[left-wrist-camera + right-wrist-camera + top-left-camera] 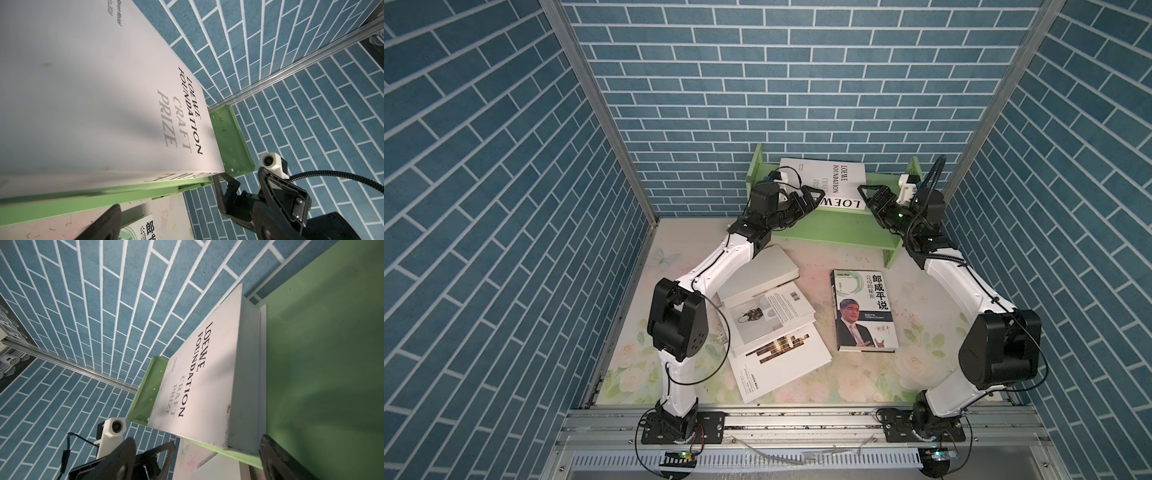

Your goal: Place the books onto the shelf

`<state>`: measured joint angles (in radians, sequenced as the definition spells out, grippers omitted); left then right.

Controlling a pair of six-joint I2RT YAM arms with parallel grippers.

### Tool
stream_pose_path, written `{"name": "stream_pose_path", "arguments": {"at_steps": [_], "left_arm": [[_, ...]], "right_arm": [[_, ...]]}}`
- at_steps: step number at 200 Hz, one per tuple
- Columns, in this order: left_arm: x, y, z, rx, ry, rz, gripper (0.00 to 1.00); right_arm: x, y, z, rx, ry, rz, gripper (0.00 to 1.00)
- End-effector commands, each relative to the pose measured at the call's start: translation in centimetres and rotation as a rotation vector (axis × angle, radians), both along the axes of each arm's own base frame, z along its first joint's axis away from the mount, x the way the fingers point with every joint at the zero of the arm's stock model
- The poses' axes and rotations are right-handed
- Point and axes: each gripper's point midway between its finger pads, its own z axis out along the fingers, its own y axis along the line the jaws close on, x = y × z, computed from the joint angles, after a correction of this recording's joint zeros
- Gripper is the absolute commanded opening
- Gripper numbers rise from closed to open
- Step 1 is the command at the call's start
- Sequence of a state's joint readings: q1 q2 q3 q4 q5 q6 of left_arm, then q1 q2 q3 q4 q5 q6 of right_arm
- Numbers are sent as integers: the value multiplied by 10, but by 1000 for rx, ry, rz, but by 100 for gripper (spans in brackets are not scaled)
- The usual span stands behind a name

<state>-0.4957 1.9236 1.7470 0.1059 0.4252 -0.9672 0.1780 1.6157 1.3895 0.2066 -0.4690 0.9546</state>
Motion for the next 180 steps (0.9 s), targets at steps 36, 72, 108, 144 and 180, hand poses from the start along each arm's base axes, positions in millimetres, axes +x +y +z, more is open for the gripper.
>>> {"name": "stream_pose_path", "arguments": {"at_steps": [36, 72, 108, 144, 180], "left_arm": [[-37, 41, 42, 144, -157, 74, 100], [-39, 82, 38, 346, -195, 210, 99], [-19, 110, 34, 409, -203, 283, 100], [2, 116, 28, 403, -200, 272, 100], [14, 106, 30, 388, -235, 237, 100]], "right_arm": [[-12, 2, 23, -159, -86, 43, 93], [-11, 2, 22, -173, -93, 45, 94], [-7, 2, 19, -194, -91, 41, 94], [-6, 6, 18, -223, -96, 58, 94], [-5, 17, 14, -222, -105, 111, 94]]}}
